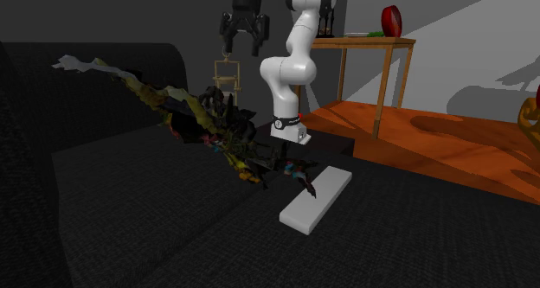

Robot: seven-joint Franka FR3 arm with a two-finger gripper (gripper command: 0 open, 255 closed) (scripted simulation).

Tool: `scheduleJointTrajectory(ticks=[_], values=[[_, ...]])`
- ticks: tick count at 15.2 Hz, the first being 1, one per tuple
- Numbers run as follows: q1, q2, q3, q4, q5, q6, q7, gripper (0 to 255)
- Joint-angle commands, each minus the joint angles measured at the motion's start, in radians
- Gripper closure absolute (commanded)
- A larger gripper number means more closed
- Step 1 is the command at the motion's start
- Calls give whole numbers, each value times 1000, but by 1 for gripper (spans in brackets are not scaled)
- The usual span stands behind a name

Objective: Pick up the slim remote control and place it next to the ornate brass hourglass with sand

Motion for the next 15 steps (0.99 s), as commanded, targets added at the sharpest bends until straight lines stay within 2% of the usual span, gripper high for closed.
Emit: scheduleJointTrajectory(ticks=[1, 9, 15], values=[[12, 17, 39, -19, 23, 31, 49, 0], [42, 170, 206, -22, 92, 170, 248, 0], [41, 337, 338, 29, 95, 275, 409, 0]])
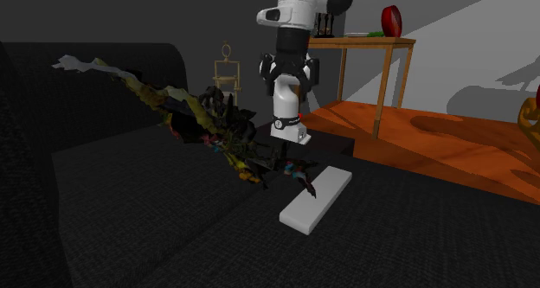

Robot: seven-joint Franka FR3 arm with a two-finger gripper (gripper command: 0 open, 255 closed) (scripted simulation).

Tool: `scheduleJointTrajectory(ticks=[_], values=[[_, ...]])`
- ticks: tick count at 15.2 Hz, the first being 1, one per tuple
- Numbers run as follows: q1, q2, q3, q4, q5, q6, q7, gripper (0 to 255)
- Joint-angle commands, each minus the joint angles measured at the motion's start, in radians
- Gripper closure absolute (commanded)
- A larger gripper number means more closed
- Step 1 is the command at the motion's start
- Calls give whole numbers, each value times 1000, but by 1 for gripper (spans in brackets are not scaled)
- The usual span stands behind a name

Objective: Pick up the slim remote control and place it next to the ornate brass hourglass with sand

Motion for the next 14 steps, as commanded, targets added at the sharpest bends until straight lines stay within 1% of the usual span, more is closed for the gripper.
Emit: scheduleJointTrajectory(ticks=[1, 4, 7, 11, 14], values=[[-2, 61, 46, 21, -7, 35, 60, 0], [-12, 165, 112, 67, -41, 82, 155, 0], [-21, 284, 174, 125, -103, 121, 263, 0], [-11, 463, 232, 221, -230, 154, 426, 0], [31, 600, 239, 305, -336, 159, 544, 0]])
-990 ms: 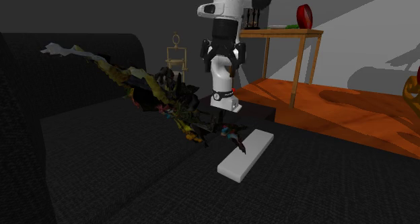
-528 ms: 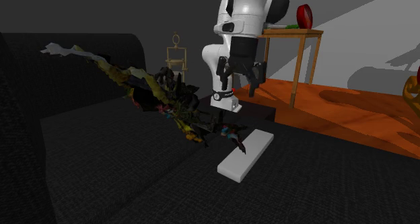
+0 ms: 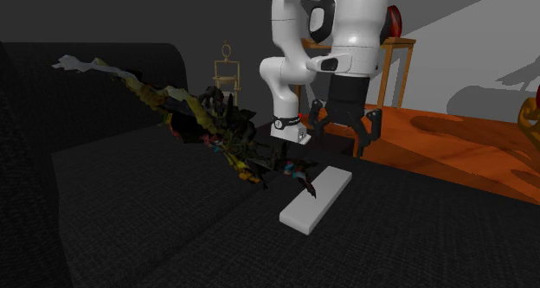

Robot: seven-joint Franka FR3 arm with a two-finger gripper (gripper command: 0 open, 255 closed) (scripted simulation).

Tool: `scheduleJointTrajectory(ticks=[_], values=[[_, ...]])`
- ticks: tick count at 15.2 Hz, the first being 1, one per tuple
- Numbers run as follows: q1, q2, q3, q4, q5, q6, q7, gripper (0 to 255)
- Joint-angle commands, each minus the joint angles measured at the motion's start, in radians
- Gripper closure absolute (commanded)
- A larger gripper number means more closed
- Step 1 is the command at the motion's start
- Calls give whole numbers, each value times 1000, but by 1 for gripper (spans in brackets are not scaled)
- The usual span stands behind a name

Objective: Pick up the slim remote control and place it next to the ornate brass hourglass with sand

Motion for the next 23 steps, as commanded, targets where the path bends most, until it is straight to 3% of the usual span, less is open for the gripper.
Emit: scheduleJointTrajectory(ticks=[1, 8, 16, 17, 23], values=[[20, 68, -4, 32, -55, 13, 53, 0], [38, 132, -29, 7, -121, 83, 97, 0], [33, 133, -23, 7, -123, 83, 99, 0], [32, 133, -23, 9, -122, 81, 96, 255], [16, 107, -19, -17, -102, 90, 74, 255]])
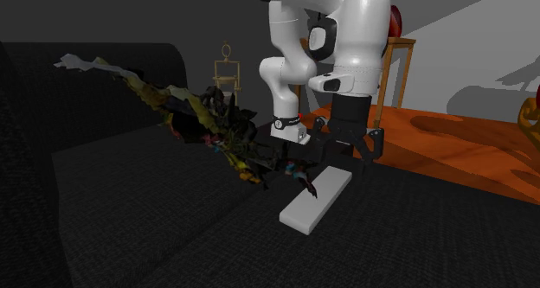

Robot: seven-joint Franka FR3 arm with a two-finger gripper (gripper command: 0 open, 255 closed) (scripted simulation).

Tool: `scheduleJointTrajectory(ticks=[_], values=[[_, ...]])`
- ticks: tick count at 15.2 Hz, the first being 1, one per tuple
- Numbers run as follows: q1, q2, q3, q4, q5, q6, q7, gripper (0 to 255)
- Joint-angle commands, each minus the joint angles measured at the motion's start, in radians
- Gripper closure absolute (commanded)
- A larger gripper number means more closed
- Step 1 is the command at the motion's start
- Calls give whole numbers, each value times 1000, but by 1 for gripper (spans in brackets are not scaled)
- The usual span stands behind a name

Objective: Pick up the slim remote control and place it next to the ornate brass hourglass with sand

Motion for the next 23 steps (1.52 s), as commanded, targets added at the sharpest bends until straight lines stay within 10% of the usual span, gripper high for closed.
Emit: scheduleJointTrajectory(ticks=[1, 23], values=[[-5, 8, -7, -15, 1, 3, -2, 255], [-32, -125, 31, 132, 142, -234, -101, 255]])
